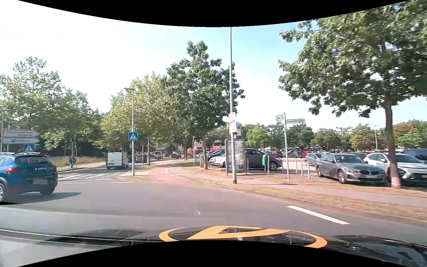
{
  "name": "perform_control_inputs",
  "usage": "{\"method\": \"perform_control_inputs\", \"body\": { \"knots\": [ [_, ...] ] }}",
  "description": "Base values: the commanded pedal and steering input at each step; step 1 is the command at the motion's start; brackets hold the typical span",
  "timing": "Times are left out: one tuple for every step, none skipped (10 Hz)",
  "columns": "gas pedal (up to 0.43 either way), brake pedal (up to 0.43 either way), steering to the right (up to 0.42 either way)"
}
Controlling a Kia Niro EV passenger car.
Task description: Follow the waypoints while adhering to traffic rules and regulations
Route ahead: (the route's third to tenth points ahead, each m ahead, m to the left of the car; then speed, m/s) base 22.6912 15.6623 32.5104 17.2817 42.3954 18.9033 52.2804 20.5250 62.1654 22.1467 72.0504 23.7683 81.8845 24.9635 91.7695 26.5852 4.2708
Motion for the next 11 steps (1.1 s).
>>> {"method": "perform_control_inputs", "body": {
  "knots": [
    [0.039,0.000,-0.405],
    [0.039,0.000,-0.407],
    [0.039,0.000,-0.410],
    [0.039,0.000,-0.411],
    [0.039,0.000,-0.411],
    [0.028,0.000,-0.411],
    [0.028,0.000,-0.409],
    [0.028,0.000,-0.406],
    [0.028,0.000,-0.401],
    [0.028,0.000,-0.391],
    [0.028,0.000,-0.379]
  ]
}}
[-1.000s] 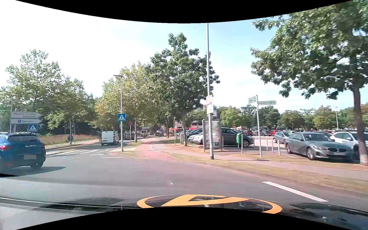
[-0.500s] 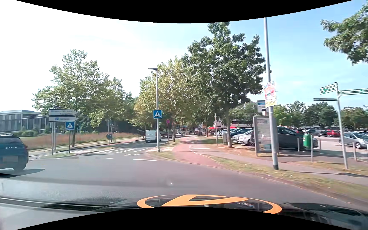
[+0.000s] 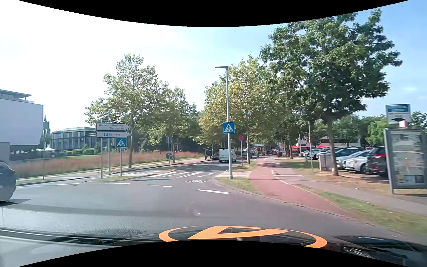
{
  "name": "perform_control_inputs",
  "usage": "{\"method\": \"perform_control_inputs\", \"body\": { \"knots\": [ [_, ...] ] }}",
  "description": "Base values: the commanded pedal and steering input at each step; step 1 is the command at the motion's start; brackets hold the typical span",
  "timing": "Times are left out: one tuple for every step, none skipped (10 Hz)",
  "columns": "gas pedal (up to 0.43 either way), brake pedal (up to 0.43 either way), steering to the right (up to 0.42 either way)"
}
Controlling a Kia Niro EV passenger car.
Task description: Follow the waypoints while adhering to traffic rules and regulations
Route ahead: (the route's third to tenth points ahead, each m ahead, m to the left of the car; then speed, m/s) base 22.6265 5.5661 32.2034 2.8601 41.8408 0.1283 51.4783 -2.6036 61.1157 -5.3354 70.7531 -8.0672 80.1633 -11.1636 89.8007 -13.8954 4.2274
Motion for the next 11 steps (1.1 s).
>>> {"method": "perform_control_inputs", "body": {
  "knots": [
    [0.028,0.000,-0.365],
    [0.028,0.000,-0.349],
    [0.028,0.000,-0.329],
    [0.028,0.000,-0.295],
    [0.028,0.000,-0.256],
    [0.028,0.000,-0.222],
    [0.028,0.000,-0.182],
    [0.028,0.000,-0.152],
    [0.028,0.000,-0.129],
    [0.028,0.000,-0.105],
    [0.028,0.000,-0.082]
  ]
}}
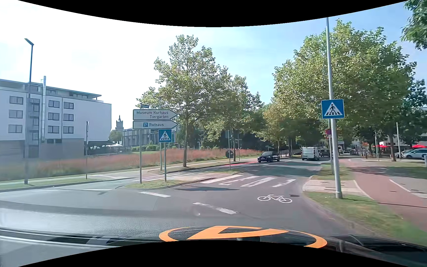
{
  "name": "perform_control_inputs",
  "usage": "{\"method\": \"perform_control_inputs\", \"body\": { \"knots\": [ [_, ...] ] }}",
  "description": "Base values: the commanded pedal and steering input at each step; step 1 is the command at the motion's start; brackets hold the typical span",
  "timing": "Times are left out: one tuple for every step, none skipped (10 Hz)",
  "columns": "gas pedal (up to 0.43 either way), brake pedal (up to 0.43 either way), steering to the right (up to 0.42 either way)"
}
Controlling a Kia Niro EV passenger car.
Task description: Follow the waypoints while adhering to traffic rules and regulations
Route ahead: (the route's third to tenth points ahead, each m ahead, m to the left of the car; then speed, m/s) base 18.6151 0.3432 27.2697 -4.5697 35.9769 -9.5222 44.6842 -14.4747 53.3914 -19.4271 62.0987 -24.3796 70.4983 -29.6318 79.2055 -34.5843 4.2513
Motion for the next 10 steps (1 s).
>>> {"method": "perform_control_inputs", "body": {
  "knots": [
    [0.028,0.000,-0.059],
    [0.028,0.000,-0.045],
    [0.028,0.000,-0.032],
    [0.039,0.000,-0.011],
    [0.039,0.000,0.008],
    [0.039,0.000,0.031],
    [0.059,0.000,0.053],
    [0.059,0.000,0.069],
    [0.059,0.000,0.089],
    [0.067,0.000,0.108]
  ]
}}
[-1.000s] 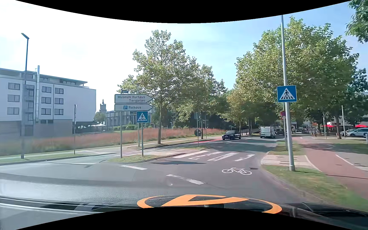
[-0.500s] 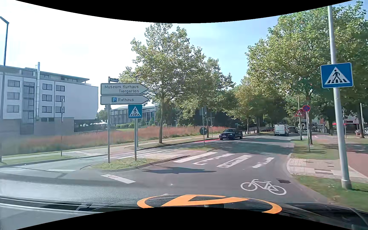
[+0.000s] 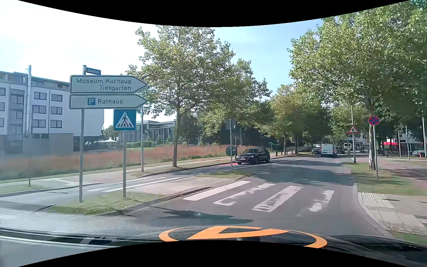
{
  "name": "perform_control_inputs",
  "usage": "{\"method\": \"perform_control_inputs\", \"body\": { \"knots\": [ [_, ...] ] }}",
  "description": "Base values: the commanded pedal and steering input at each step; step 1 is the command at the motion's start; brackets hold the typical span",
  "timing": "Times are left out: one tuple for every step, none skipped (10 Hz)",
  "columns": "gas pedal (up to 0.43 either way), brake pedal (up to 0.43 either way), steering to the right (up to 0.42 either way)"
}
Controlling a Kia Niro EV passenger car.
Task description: Follow the waypoints while adhering to traffic rules and regulations
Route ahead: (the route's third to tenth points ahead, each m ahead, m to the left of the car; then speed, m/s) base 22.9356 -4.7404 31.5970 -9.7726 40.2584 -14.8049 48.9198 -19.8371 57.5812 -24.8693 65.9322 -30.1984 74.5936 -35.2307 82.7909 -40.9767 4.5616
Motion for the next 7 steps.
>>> {"method": "perform_control_inputs", "body": {
  "knots": [
    [0.067,0.000,0.121],
    [0.059,0.000,0.148],
    [0.059,0.000,0.170],
    [0.059,0.000,0.180],
    [0.059,0.000,0.193],
    [0.059,0.000,0.204],
    [0.059,0.000,0.209]
  ]
}}
